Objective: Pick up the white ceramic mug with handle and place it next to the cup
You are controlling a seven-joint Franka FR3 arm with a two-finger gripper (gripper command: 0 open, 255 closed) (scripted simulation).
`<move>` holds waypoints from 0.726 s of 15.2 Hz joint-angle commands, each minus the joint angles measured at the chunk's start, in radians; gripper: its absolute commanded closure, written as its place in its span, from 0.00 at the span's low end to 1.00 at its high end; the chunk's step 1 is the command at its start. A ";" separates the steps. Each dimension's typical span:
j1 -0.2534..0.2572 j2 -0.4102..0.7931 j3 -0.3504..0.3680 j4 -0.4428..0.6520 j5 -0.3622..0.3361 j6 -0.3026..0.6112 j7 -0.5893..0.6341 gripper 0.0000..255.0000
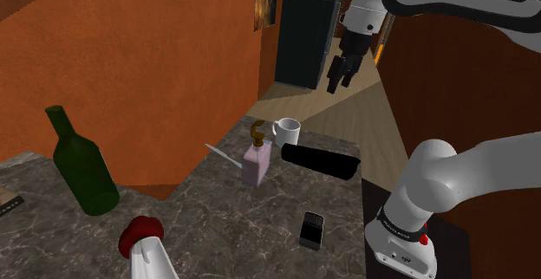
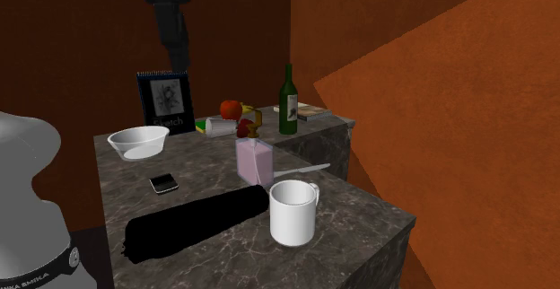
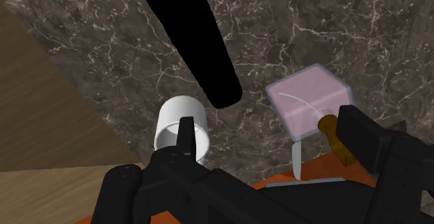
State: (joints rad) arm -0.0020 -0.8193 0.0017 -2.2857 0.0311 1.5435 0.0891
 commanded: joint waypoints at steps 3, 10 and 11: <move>-0.006 0.037 -0.016 -0.026 -0.012 0.057 -0.019 0.00; -0.027 0.205 -0.073 -0.079 -0.048 0.254 -0.081 0.00; -0.030 0.234 -0.081 -0.082 -0.052 0.281 -0.090 0.00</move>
State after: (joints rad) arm -0.0292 -0.6188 -0.0711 -2.3664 -0.0171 1.7930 0.0082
